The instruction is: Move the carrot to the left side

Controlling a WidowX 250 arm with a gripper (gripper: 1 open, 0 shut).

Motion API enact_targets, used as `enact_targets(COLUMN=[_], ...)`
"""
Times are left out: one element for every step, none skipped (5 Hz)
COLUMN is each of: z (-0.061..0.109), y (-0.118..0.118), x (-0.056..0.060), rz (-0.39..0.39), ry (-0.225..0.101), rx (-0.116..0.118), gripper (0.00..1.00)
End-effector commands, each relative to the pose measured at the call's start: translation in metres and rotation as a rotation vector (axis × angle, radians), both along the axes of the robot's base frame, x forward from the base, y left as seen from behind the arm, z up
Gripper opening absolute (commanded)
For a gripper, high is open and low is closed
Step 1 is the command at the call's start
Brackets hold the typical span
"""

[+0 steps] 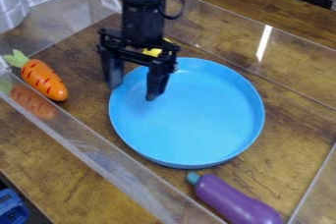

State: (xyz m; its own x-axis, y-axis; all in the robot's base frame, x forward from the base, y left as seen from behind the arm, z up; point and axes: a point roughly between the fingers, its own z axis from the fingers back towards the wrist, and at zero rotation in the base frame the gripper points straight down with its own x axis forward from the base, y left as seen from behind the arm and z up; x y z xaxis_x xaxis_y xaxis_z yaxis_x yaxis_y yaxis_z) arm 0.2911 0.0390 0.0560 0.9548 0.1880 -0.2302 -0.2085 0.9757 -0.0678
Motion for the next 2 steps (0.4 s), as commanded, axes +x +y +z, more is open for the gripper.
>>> enact_targets(z=[0.011, 0.014], y=[0.016, 0.027], x=[0.002, -0.002], rz=[0.087, 0.154], ry=[-0.062, -0.081], rx=[-0.004, -0.020], gripper=[1.00, 1.00])
